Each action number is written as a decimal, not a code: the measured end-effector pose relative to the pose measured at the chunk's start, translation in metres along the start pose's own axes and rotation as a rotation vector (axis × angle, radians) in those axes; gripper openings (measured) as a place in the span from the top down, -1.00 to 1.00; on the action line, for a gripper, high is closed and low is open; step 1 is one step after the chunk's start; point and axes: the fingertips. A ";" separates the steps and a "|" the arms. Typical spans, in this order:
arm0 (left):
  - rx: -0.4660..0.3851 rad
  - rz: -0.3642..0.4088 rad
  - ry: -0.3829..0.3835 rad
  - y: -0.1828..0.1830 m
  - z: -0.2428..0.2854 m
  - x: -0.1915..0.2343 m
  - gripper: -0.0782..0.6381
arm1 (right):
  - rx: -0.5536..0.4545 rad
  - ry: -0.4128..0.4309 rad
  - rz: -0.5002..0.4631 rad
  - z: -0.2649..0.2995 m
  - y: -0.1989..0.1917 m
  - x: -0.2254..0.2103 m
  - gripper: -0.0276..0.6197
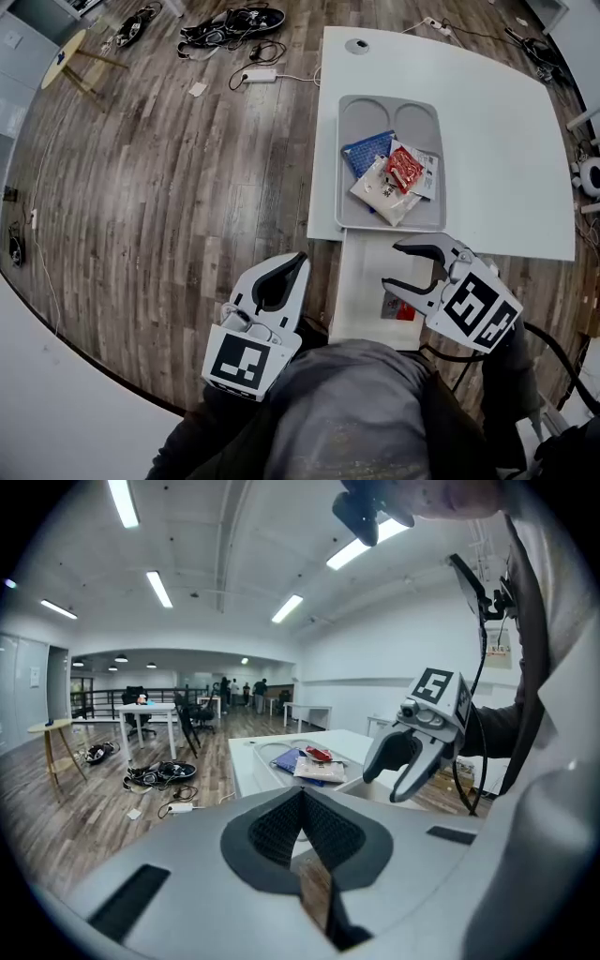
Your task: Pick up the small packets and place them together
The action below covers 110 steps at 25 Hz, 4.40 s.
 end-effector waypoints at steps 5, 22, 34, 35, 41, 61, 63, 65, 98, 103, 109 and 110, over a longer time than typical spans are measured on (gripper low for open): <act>-0.015 0.009 -0.003 0.002 -0.002 -0.008 0.82 | 0.126 0.083 -0.080 0.020 -0.032 0.035 0.27; -0.026 -0.008 0.079 -0.003 -0.014 -0.005 0.82 | 0.517 0.100 -0.429 0.046 -0.105 0.050 0.27; -0.044 -0.054 0.078 -0.010 -0.010 0.000 0.82 | 0.676 0.114 -0.619 0.054 -0.115 0.054 0.29; -0.047 -0.061 0.081 -0.012 -0.010 0.001 0.82 | 0.678 0.132 -0.596 0.055 -0.116 0.054 0.31; -0.053 -0.088 0.120 -0.018 -0.014 0.018 0.82 | 0.634 0.154 -0.535 0.058 -0.107 0.043 0.61; -0.048 -0.082 0.120 -0.024 -0.004 0.020 0.82 | 0.221 0.035 -0.244 0.011 -0.009 -0.008 0.91; -0.035 -0.083 0.108 -0.023 -0.003 0.020 0.82 | 0.145 0.001 -0.203 -0.005 0.013 -0.020 0.91; -0.026 -0.078 0.090 -0.021 0.000 0.020 0.82 | 0.073 -0.045 -0.157 -0.023 0.032 -0.035 0.91; 0.019 -0.014 0.014 -0.015 0.001 0.019 0.82 | -0.490 -0.405 0.358 -0.091 0.059 -0.161 0.77; -0.030 0.028 0.000 0.011 0.012 0.009 0.82 | -0.630 -0.361 0.450 -0.115 0.051 -0.141 0.78; -0.130 0.060 -0.047 0.024 0.049 -0.003 0.82 | -0.732 -0.369 0.570 -0.092 0.007 -0.128 0.78; -0.143 0.072 -0.065 0.026 0.055 -0.003 0.82 | -0.755 -0.371 0.602 -0.086 0.004 -0.127 0.78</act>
Point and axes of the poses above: the fingertips, and each gripper's own axes: z forward along the fingers, x to its left, y out of its top, and after that the axes turned 10 degrees about z, right-handed
